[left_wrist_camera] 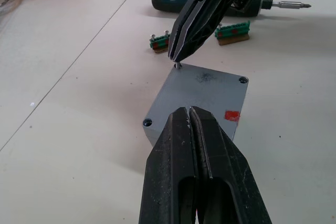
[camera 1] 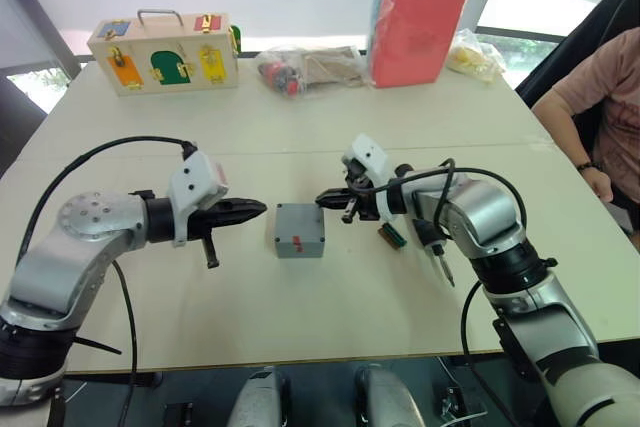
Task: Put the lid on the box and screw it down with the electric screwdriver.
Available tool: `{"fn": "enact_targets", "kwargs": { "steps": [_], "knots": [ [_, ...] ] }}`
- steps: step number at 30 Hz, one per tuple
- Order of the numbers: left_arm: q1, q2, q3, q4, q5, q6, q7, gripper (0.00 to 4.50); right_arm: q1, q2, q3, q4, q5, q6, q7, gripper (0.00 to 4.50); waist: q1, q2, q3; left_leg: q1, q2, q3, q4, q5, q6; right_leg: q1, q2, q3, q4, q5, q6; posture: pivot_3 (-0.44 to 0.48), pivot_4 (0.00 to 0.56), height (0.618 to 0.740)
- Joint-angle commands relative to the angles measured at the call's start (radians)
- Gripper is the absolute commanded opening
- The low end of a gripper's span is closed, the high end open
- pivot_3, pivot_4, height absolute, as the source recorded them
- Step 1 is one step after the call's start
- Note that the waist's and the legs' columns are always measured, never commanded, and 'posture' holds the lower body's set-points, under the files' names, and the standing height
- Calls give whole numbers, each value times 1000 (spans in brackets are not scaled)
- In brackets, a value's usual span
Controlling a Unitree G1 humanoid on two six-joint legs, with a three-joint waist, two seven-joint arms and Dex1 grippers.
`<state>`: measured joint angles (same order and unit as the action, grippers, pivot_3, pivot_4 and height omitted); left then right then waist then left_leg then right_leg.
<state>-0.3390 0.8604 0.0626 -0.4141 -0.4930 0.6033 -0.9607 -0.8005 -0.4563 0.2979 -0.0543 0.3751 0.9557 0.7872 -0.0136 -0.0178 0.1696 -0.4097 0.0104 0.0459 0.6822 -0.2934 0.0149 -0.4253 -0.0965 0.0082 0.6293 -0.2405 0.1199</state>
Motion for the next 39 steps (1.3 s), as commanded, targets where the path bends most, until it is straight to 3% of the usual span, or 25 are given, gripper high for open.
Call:
{"fn": "enact_targets", "kwargs": {
  "steps": [1, 39],
  "knots": [
    [-19, 9, 15, -21, -11, -4, -4, 0, -17, -6, -23, -33, 2, -3, 7, 24, 0, 0, 0, 0, 0, 0, 0, 0, 0, 0, 0, 0, 0, 0, 0, 0, 150, 730],
    [-15, -2, 11, -23, -9, -12, 1, 0, -28, 2, -4, 44, -56, -47, 41, 24, 0, 0, 0, 0, 0, 0, 0, 0, 0, 0, 0, 0, 0, 0, 0, 0, 150, 730]
  ]
}}
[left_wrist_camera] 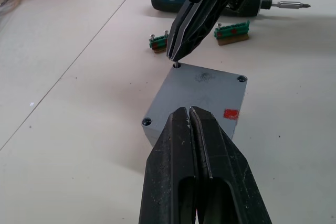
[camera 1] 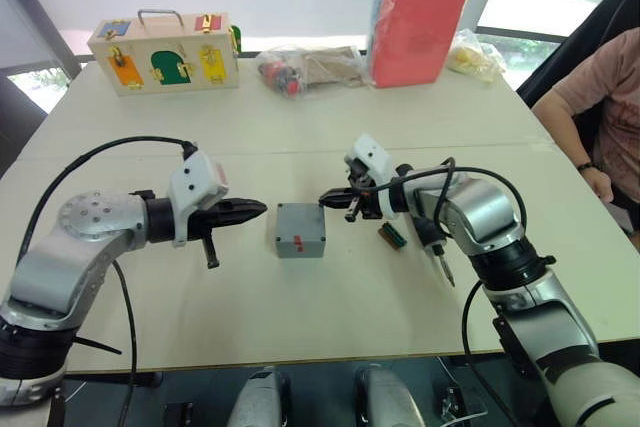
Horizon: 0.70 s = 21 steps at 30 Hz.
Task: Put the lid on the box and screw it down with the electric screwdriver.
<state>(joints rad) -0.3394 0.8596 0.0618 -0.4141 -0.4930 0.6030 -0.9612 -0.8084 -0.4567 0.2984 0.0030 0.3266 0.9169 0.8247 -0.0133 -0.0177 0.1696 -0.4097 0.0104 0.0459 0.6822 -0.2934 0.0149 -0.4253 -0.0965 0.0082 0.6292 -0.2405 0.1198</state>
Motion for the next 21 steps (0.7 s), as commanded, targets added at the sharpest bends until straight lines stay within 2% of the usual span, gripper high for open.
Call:
{"fn": "enact_targets", "kwargs": {
  "steps": [1, 10, 13, 15, 21],
  "knots": [
    [-14, -2, 12, -24, -9, -12, 2, 0, -16, 5, 0, -17, -8, -6, 4, 24, 0, 0, 0, 0, 0, 0, 0, 0, 0, 0, 0, 0, 0, 0, 0, 0, 150, 730],
    [-9, -9, 10, -32, -8, -9, 12, 0, -3, 23, 25, -8, -16, -13, 10, 24, -1, 0, 0, 0, 0, 0, 0, 0, 0, 0, 0, 0, 0, 0, 0, 0, 150, 730],
    [-4, -10, 13, -37, -11, -4, 17, 0, -7, 21, 24, -17, -12, -8, 19, 726, -1, 0, 0, 0, 0, 0, 0, 0, 0, 0, 0, 0, 0, 0, 0, 0, 150, 730],
    [-1, -10, 15, -39, -11, -3, 19, 0, -9, 17, 20, -27, -7, -4, 24, 1633, 0, 0, 0, 0, 0, 0, 0, 0, 0, 0, 0, 0, 0, 0, 0, 0, 150, 730],
    [7, -14, 17, -44, -13, -2, 23, 0, -22, 7, 7, -49, -4, 5, 24, 3905, 0, 0, 0, 0, 0, 0, 0, 0, 0, 0, 0, 0, 0, 0, 0, 0, 150, 730]
  ]
}}
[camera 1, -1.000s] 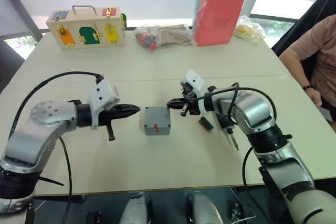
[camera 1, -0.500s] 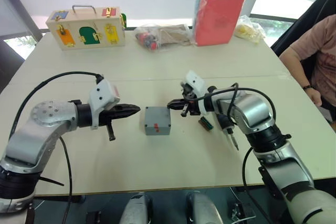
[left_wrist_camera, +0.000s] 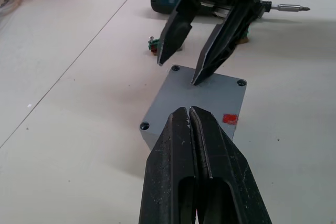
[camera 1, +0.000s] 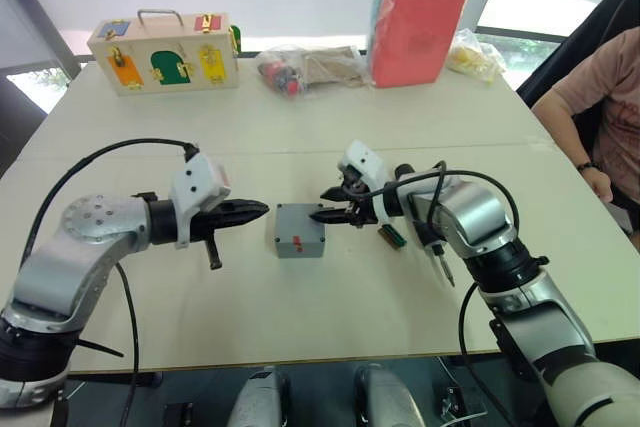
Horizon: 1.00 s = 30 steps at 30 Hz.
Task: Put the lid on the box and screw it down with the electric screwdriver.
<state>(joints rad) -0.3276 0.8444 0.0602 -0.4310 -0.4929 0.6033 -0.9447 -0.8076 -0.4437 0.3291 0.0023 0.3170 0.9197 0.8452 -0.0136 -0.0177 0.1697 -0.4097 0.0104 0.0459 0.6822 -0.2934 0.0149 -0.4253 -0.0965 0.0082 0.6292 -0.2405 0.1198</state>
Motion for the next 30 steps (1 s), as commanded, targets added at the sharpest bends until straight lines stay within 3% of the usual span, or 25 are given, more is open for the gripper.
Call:
{"fn": "enact_targets", "kwargs": {
  "steps": [1, 2, 10, 15, 24, 30],
  "knots": [
    [-5, 0, 17, -27, -13, -2, 8, 0, -26, -9, -28, -53, 7, 5, 3, 4257, 0, 0, 0, 0, 0, 0, 0, 0, 0, 0, 0, 0, 0, 0, 0, 0, 150, 730],
    [-3, 0, 18, -27, -13, -2, 9, 0, -30, -15, -35, -63, 10, 9, 4, 4414, 0, 0, 0, 0, 0, 0, 0, 0, 0, 0, 0, 0, 0, 0, 0, 0, 150, 730],
    [52, -9, 46, 12, 28, -36, 59, 0, 17, -107, -60, -183, -29, -24, -31, 4414, 0, 0, 0, 0, 0, 0, 0, 0, 0, 0, 0, 0, 0, 0, 0, 0, 150, 730],
    [88, -19, 27, 54, 55, -71, 67, 0, 86, -118, -50, -221, -49, -49, -53, 3222, 1, 0, 0, 0, 0, 0, 0, 0, 0, 0, 0, 0, 0, 0, 0, 0, 150, 730],
    [98, -61, -13, 140, 102, -133, 61, 0, 189, -104, -15, -260, -104, -91, -96, 70, 1, 0, 0, 0, 0, 0, 0, 0, 0, 0, 0, 0, 0, 0, 0, 0, 150, 730],
    [90, -63, -10, 138, 99, -134, 46, 0, 199, -109, -77, -302, -82, -61, -108, 70, 1, 0, 0, 0, 0, 0, 0, 0, 0, 0, 0, 0, 0, 0, 0, 0, 150, 730]
  ]
}}
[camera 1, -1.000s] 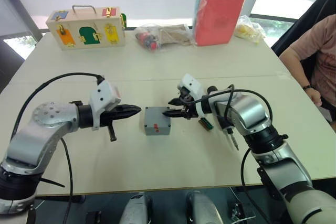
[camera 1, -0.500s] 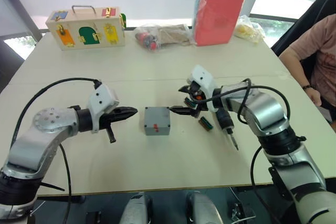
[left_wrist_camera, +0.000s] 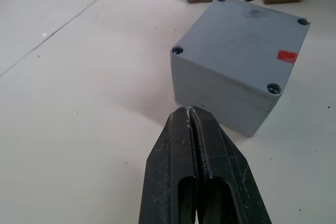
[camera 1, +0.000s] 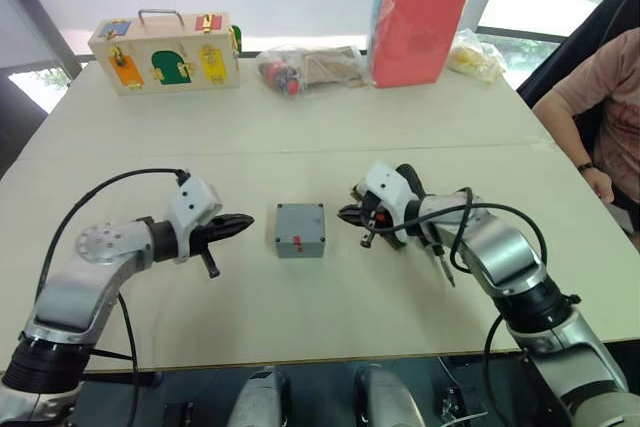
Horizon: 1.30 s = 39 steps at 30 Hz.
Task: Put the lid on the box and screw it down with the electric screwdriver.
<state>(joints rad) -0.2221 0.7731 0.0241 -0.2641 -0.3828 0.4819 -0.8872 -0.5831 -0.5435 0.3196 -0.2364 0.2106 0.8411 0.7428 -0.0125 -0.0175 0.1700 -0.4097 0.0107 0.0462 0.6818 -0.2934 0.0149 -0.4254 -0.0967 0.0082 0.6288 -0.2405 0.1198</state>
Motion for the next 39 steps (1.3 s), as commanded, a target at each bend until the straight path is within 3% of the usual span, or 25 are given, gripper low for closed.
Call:
{"fn": "enact_targets", "kwargs": {
  "steps": [1, 8, 11, 13, 14, 17, 18, 22, 34, 39],
  "knots": [
    [-17, 13, 34, -38, -20, -6, -16, 0, -31, -16, -101, -76, 43, 41, -5, 70, 0, 0, 0, 0, 0, 0, 0, 0, 0, 0, 0, 0, 0, 0, 0, 0, 150, 730],
    [-48, 62, 63, -124, -110, 49, -85, 0, -62, -141, -327, -162, 185, 300, 16, 70, 3, 0, 0, 0, 1, 0, 0, 0, 0, 0, -1, 0, 0, 0, 0, 0, 150, 730],
    [-87, 69, 53, -141, -138, 59, -114, 0, -79, -254, -338, -160, 211, 440, 27, 658, 2, 0, 0, 0, 1, -1, 0, 0, 0, 0, -1, 0, -1, 0, 0, 0, 150, 730],
    [-110, 67, 43, -145, -146, 64, -126, 0, -87, -302, -329, -145, 220, 495, 23, 1527, 2, 0, 0, 0, 1, 0, 0, 0, 0, 0, -1, 0, -1, 0, 0, 0, 150, 730],
    [-120, 65, 38, -144, -149, 65, -133, 0, -92, -318, -318, -137, 223, 524, 18, 1688, 1, 0, 0, 0, 1, 0, 0, 0, 0, 0, -1, 0, 0, 0, 0, 0, 150, 730],
    [-150, 58, 21, -137, -149, 59, -146, 0, -108, -361, -265, -121, 221, 581, 10, 2830, -1, 0, 0, 0, 1, 0, 0, 0, 0, 0, -1, 0, -1, 0, 0, 0, 150, 730],
    [-159, 55, 16, -134, -147, 58, -148, 0, -123, -359, -253, -103, 218, 605, -2, 3368, -1, 0, 0, 0, 1, 0, 0, 0, 0, 0, 0, 0, -1, 0, 0, 0, 150, 730],
    [-182, 42, 1, -128, -139, 53, -148, 0, -198, -340, -204, -9, 200, 679, -45, 4443, -1, 0, 0, 0, 0, 0, 0, 0, 0, 0, 0, 0, -1, 0, 0, 0, 150, 730],
    [-144, 14, 14, -192, -145, 59, -89, 0, -458, -219, 19, 475, 226, 773, -146, 4443, -2, 1, 1, 0, 0, 1, 0, 0, 0, 0, -1, 1, -1, 0, 0, 0, 150, 730],
    [-123, 14, 23, -226, -148, 58, -72, 0, -506, -197, 121, 584, 197, 765, -130, 4443, 1, 1, 1, -1, 0, 1, 0, 0, 0, -1, -1, 1, -1, 0, 0, 0, 150, 730]
  ]
}}
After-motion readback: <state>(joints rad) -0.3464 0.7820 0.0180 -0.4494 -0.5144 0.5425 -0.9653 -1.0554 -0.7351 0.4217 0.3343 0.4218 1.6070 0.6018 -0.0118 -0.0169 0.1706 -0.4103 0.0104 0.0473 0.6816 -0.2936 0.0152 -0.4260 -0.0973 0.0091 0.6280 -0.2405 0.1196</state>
